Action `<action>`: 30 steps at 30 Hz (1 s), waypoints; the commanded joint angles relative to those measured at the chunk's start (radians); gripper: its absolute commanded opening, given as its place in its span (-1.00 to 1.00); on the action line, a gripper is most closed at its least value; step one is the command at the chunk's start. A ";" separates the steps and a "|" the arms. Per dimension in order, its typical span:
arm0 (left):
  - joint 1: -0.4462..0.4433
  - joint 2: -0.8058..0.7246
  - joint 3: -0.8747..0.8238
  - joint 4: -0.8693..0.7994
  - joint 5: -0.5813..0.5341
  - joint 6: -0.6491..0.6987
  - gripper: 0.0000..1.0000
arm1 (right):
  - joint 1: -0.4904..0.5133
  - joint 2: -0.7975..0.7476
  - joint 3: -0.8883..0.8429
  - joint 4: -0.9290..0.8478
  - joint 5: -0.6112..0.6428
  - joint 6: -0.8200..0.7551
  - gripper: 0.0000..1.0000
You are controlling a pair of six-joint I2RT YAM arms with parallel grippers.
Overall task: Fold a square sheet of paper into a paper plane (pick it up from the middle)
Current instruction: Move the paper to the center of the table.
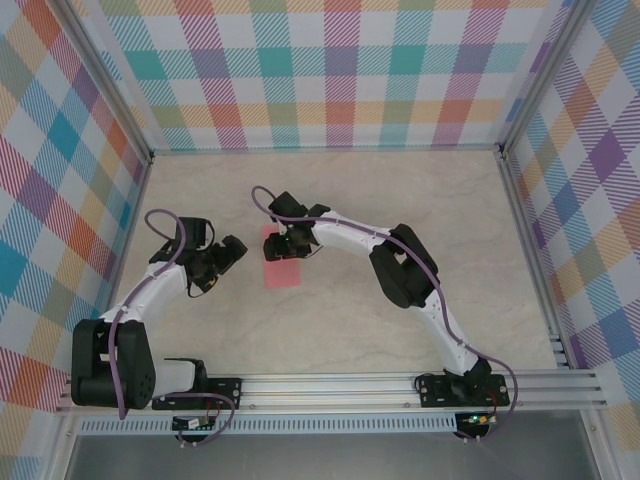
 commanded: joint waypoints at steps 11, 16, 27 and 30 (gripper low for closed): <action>-0.003 -0.004 -0.015 0.038 0.096 0.077 0.96 | 0.008 -0.170 -0.330 -0.011 0.014 -0.022 0.06; -0.032 -0.010 -0.014 0.051 0.120 0.080 0.96 | 0.008 -0.325 -0.565 0.029 0.037 -0.035 0.07; -0.219 -0.010 -0.016 0.216 0.221 0.039 0.82 | -0.027 -0.654 -0.781 0.137 0.032 0.068 0.16; -0.304 0.023 0.002 0.266 0.245 0.025 0.71 | -0.053 -0.730 -0.835 0.128 0.063 0.128 0.18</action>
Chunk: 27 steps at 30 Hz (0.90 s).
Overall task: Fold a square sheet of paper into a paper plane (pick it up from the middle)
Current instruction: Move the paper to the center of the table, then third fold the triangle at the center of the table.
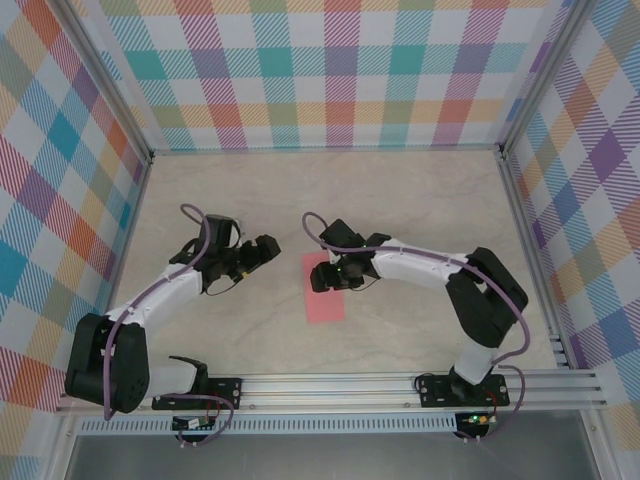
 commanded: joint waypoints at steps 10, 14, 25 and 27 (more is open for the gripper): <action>-0.249 0.377 0.207 0.163 0.114 -0.063 0.01 | -0.148 -0.215 -0.219 0.086 -0.014 0.217 0.35; -0.250 0.459 0.256 0.118 0.062 -0.059 -0.06 | -0.174 -0.223 -0.242 0.109 -0.075 0.221 0.45; -0.234 0.517 0.265 0.050 -0.061 -0.053 -0.10 | -0.191 -0.206 -0.271 0.139 -0.251 0.208 0.51; -0.230 0.519 0.259 0.049 -0.066 -0.056 -0.10 | -0.191 -0.195 -0.273 0.144 -0.300 0.212 0.50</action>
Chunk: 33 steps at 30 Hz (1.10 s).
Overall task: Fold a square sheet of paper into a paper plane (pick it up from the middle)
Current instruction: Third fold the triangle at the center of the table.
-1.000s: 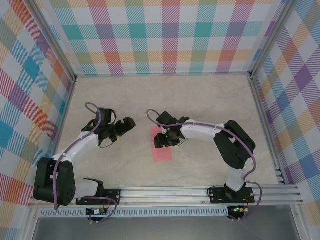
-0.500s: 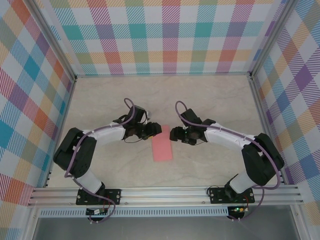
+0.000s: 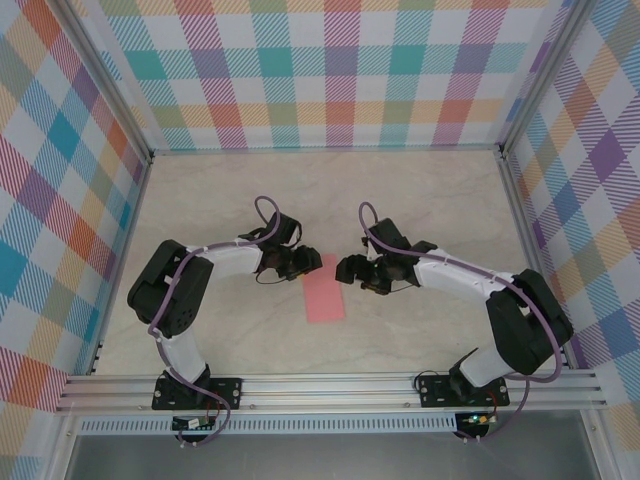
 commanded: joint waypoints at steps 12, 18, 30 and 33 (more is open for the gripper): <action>0.020 0.018 -0.017 -0.034 -0.047 -0.007 -0.11 | 0.015 0.133 -0.025 0.060 -0.253 0.055 0.32; 0.021 0.025 -0.020 -0.033 -0.046 -0.010 -0.11 | 0.041 0.162 -0.021 0.040 -0.281 0.044 0.30; 0.021 0.041 -0.021 -0.023 -0.038 -0.018 -0.11 | 0.062 0.151 -0.086 0.114 -0.379 0.077 0.27; 0.021 0.039 -0.021 -0.023 -0.037 -0.018 -0.11 | 0.062 0.134 -0.118 0.177 -0.369 0.118 0.20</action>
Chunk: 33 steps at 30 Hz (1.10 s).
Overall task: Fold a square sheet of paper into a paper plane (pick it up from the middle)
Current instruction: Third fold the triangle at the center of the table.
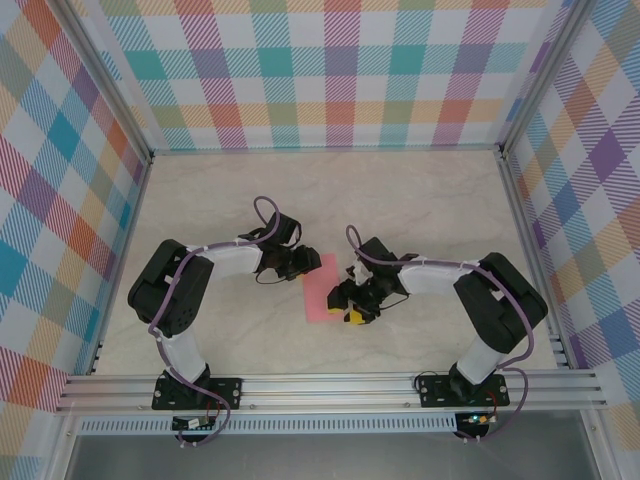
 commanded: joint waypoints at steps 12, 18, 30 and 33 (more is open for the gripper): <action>0.017 0.028 -0.025 -0.025 -0.027 -0.005 -0.11 | 0.003 -0.094 -0.076 0.144 0.041 0.116 -0.02; 0.017 0.024 -0.029 -0.026 -0.027 -0.002 -0.11 | 0.003 -0.124 -0.074 0.118 0.095 0.125 -0.26; 0.017 0.026 -0.018 -0.023 0.002 -0.001 -0.11 | 0.003 -0.068 0.017 0.102 0.081 0.084 -0.79; 0.017 0.026 -0.016 -0.022 0.008 -0.001 -0.11 | 0.005 -0.037 0.051 0.105 0.074 0.076 -0.77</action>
